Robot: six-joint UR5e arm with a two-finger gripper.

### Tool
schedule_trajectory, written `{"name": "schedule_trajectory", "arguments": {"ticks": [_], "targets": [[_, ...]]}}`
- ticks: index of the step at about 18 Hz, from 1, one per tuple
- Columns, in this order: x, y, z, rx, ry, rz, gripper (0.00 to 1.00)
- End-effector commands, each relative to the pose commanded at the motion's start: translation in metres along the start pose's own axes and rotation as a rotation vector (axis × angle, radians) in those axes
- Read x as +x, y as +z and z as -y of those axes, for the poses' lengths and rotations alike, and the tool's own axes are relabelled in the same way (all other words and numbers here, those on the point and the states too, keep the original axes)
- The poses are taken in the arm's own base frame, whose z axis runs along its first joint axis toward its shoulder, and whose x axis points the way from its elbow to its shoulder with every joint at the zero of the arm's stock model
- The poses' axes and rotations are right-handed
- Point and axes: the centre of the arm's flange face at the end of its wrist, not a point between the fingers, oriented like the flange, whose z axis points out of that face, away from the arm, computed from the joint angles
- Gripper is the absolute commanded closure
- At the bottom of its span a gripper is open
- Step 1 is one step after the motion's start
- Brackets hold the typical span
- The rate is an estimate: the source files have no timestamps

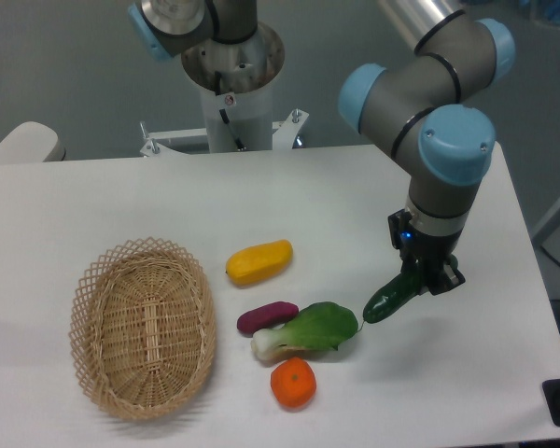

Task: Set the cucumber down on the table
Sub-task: 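Lift the held green cucumber up and away from the bok choy, then lower the green cucumber onto the table beside the bok choy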

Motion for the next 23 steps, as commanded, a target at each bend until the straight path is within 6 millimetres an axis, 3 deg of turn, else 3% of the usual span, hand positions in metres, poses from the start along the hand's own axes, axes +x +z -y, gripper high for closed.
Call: {"name": "schedule_trajectory", "arguments": {"ticks": [6,14,23], "targets": [[0.012,0.037,-0.032,0.002,0.077,-0.023,0.73],[0.030,0.091,-0.026,0.020,0.143,-0.072,0.72],[0.037,0.108,-0.025,0.025,0.146,-0.102,0.72]]}}
